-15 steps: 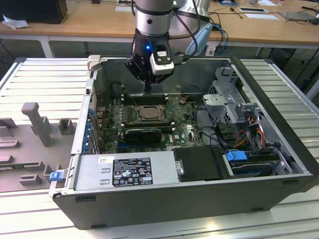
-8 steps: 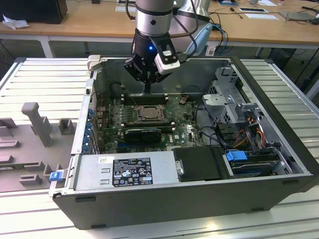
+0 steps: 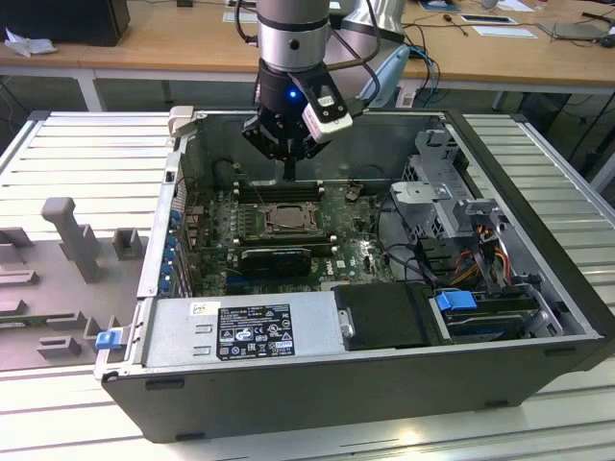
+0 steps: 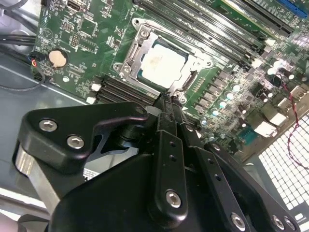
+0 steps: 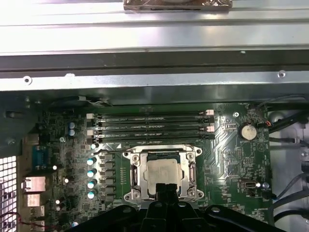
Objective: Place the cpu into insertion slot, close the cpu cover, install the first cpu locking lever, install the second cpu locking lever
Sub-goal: 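Install the first cpu locking lever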
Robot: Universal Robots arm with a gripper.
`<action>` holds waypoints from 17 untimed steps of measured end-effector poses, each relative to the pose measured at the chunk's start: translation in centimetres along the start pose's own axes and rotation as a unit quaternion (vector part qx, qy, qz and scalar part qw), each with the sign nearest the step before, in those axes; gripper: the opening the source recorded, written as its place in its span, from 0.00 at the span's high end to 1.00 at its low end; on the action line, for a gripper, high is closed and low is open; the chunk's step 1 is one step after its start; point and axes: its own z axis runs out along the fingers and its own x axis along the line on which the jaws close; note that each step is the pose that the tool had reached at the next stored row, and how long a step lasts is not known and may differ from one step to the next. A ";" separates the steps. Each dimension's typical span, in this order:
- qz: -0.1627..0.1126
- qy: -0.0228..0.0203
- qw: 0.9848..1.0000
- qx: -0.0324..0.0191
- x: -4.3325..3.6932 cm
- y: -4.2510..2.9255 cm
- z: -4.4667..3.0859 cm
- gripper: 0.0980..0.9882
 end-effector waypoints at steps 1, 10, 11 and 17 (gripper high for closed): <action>0.000 0.000 1.000 0.000 0.00 0.00 0.01 0.99; -0.005 0.000 1.000 -0.001 0.10 -0.01 0.07 0.99; -0.005 0.000 1.000 -0.001 0.12 -0.01 0.08 0.99; -0.007 -0.001 1.000 -0.001 0.30 -0.02 0.08 0.99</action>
